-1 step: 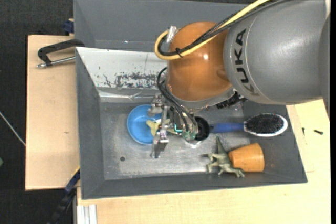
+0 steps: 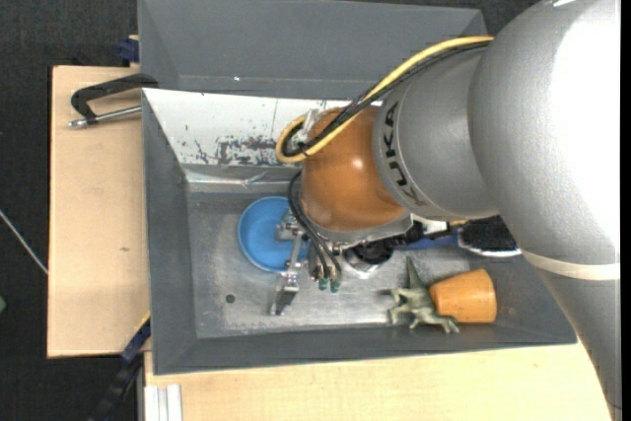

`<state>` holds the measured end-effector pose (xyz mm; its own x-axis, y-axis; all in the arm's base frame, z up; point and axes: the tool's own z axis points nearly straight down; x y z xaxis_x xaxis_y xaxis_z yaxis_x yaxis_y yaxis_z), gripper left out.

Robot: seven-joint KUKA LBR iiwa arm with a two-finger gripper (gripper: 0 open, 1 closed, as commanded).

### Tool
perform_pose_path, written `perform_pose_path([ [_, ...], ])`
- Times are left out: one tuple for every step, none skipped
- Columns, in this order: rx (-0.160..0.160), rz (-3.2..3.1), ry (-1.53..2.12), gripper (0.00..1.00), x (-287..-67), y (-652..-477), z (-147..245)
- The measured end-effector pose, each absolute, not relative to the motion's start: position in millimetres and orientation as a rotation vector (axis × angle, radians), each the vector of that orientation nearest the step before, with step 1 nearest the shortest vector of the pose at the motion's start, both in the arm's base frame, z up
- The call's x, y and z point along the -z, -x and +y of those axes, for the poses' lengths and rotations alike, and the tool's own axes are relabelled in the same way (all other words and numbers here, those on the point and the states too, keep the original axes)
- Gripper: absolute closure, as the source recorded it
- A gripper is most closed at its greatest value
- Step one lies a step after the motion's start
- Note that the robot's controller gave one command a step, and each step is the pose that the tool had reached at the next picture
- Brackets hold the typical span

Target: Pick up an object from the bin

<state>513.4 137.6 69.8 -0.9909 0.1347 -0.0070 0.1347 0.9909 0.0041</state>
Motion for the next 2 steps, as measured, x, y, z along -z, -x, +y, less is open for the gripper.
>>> perform_pose_path([
  [-0.015,3.122,-0.205,1.0,-76.4,-515.3,141.0],
  [-0.005,3.123,-0.2,1.0,-185.3,-517.3,108.0],
])
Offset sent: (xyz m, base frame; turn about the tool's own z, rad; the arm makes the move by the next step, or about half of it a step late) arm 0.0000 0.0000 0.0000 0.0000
